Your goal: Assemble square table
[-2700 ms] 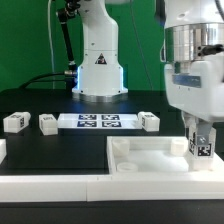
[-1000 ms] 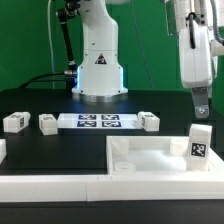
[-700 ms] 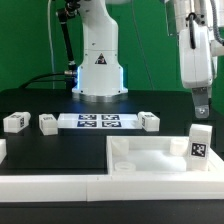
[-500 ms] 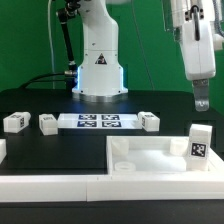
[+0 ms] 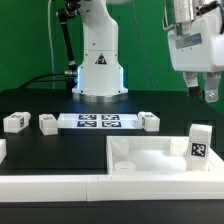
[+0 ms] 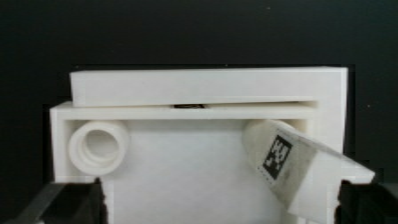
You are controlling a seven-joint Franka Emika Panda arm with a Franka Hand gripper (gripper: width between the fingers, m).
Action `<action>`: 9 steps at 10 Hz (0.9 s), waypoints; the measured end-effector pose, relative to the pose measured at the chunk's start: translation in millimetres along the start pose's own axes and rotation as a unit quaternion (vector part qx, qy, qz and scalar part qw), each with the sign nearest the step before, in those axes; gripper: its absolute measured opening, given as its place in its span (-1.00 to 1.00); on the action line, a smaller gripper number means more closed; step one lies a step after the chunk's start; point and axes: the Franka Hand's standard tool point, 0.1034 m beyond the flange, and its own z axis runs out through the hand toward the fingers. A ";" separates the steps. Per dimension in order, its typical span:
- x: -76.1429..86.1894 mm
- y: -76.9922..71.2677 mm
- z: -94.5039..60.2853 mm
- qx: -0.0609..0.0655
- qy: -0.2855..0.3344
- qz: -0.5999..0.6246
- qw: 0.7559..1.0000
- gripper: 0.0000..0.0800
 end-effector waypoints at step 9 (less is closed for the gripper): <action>-18.8 38.0 8.8 -0.044 0.014 -0.478 0.877 0.62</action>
Offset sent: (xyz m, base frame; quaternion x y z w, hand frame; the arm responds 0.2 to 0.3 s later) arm -0.0374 0.0135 -0.0049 -0.0263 0.0100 -0.3177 0.9478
